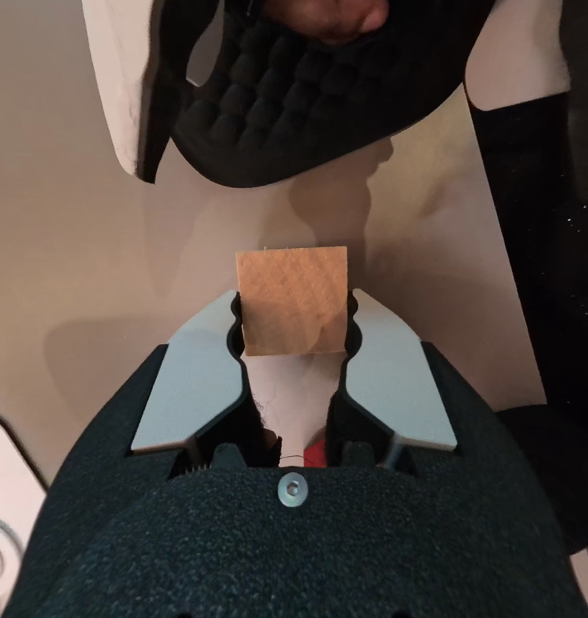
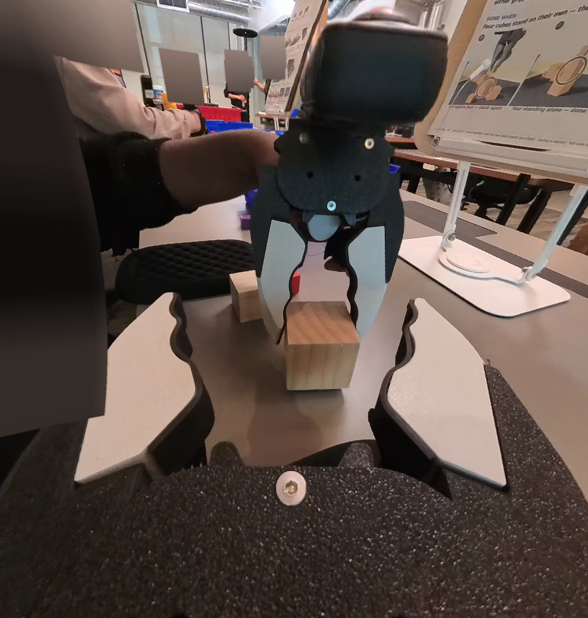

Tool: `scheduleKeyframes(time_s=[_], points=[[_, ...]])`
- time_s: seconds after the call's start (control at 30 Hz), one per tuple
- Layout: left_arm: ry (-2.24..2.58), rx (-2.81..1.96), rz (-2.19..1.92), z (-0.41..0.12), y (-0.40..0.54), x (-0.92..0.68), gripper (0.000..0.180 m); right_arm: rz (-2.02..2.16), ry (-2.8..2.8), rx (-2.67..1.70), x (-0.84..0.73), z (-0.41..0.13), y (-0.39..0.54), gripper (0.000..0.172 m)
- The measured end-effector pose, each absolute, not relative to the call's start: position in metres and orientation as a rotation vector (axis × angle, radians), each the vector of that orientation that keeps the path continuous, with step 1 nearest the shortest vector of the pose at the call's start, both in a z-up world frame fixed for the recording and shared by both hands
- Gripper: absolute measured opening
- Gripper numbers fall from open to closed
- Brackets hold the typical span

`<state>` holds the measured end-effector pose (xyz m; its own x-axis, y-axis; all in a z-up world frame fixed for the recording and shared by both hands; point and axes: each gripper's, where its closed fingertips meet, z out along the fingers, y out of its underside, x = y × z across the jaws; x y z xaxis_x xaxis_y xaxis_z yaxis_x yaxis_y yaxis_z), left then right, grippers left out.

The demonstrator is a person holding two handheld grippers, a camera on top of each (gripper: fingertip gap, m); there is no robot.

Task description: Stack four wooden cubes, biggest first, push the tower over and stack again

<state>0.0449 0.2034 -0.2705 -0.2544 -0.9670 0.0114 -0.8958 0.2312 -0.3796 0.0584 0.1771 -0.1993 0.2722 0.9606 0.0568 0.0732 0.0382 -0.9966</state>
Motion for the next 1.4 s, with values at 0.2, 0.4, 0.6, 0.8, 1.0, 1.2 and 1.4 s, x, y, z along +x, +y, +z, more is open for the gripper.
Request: scheduleKeyframes(time_s=[0.2,0.4,0.6,0.8,1.0,1.2,1.4], points=[[2.264,-1.781,-0.467,-0.277,0.203,0.045,0.059,0.915,-1.077,-1.354,0.057,-0.201,0.178,0.121],[2.234,-1.814,-0.505,-0.277,0.203,0.044,0.064,0.889,-1.085,-1.368,0.056,-0.204,0.179,0.121],[2.040,-1.899,-0.473,-0.242,0.211,0.019,0.092,0.907,-1.068,-1.367,0.057,-0.202,0.180,0.120],[1.868,-2.079,-0.451,-0.227,0.174,-0.036,0.070,0.913,-1.066,-1.374,0.057,-0.203,0.181,0.120],[1.849,-2.176,-0.376,-0.260,0.164,-0.051,0.065,0.894,-1.072,-1.362,0.057,-0.202,0.179,0.118],[1.878,-2.190,-0.365,-0.282,0.166,-0.052,0.062,0.898,-1.070,-1.367,0.057,-0.202,0.180,0.118],[1.899,-2.097,-0.391,-0.262,0.176,-0.048,0.044,0.919,-1.053,-1.365,0.059,-0.201,0.181,0.118]])
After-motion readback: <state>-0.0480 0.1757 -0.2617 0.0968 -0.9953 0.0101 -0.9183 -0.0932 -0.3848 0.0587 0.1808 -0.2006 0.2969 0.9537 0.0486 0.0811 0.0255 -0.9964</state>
